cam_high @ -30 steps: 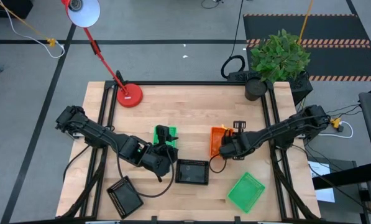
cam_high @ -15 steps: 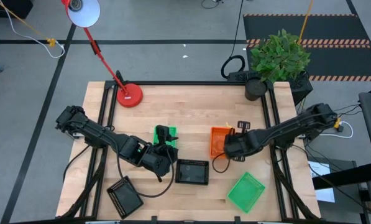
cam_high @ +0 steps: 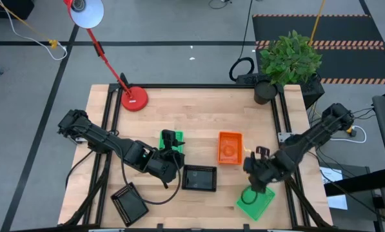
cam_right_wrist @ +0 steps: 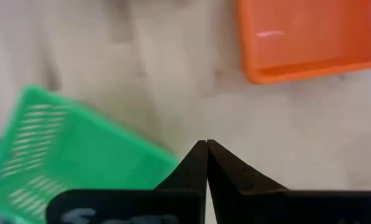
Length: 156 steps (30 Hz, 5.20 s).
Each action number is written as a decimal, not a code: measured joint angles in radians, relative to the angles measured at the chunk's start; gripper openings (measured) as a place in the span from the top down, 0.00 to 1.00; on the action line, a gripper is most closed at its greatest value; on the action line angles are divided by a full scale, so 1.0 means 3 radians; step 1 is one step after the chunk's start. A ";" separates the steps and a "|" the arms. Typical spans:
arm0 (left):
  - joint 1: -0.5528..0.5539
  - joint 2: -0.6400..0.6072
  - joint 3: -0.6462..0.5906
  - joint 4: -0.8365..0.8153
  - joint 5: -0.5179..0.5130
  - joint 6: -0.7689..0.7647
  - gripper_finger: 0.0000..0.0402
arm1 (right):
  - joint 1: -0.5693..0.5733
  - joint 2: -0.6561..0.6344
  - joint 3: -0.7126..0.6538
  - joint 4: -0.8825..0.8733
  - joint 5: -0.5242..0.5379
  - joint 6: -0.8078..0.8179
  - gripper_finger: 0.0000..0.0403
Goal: Stack baskets by color
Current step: Stack the bottom green bin on top of the top green bin
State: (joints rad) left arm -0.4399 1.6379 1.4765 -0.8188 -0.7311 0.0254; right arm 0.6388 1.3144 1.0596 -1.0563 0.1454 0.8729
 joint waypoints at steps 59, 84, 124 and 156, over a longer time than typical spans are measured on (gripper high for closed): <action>0.0001 0.0000 0.0000 0.0567 0.0732 0.0314 0.39 | 0.1483 0.0758 0.0260 0.1238 -0.0095 -0.1061 0.99; -0.0539 0.0001 -0.0004 0.0774 0.0880 0.1776 0.39 | 0.0739 0.0757 0.0903 0.0885 0.0481 -0.3484 1.00; -0.0149 0.0004 -0.0787 0.2399 0.2446 0.3426 0.61 | -0.0412 0.0526 0.0903 0.2129 -0.1017 -0.5823 1.00; -0.0104 0.0064 -0.0790 0.2314 0.2570 0.3294 0.93 | -0.0449 0.0526 0.0899 0.2317 -0.0924 -0.5239 0.97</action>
State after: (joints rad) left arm -0.4710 1.6569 1.2396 -0.1247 0.0398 1.0137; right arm 0.5041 1.4723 1.3293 -0.3611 -0.1318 -0.6988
